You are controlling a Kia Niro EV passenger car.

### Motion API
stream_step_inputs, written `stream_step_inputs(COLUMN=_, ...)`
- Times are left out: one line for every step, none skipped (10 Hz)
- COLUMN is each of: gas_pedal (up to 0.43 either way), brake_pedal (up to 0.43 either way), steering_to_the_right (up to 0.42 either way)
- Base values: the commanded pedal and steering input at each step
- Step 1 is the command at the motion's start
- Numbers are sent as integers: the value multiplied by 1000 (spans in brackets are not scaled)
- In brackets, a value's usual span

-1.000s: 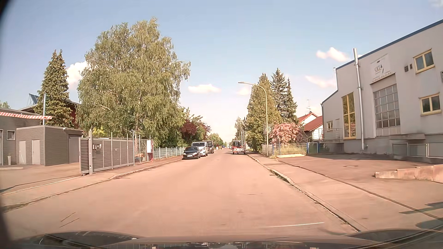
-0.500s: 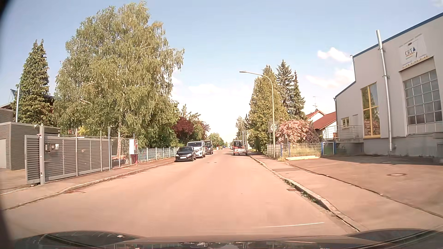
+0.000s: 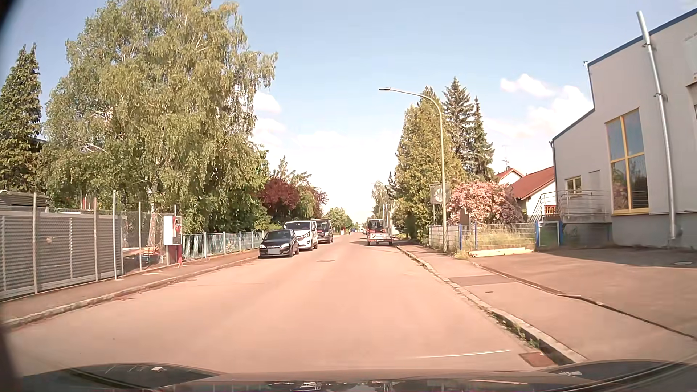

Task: Follow the waypoints while adhering to traffic rules and regulations

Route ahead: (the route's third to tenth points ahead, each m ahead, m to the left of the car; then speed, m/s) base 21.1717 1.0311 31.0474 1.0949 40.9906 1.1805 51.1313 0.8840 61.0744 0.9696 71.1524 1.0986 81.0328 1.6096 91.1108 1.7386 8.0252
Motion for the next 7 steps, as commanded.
stream_step_inputs(gas_pedal=0, brake_pedal=226, steering_to_the_right=-3)
stream_step_inputs(gas_pedal=0, brake_pedal=177, steering_to_the_right=-3)
stream_step_inputs(gas_pedal=0, brake_pedal=152, steering_to_the_right=-3)
stream_step_inputs(gas_pedal=0, brake_pedal=134, steering_to_the_right=-3)
stream_step_inputs(gas_pedal=0, brake_pedal=110, steering_to_the_right=-4)
stream_step_inputs(gas_pedal=0, brake_pedal=91, steering_to_the_right=-6)
stream_step_inputs(gas_pedal=0, brake_pedal=98, steering_to_the_right=-8)
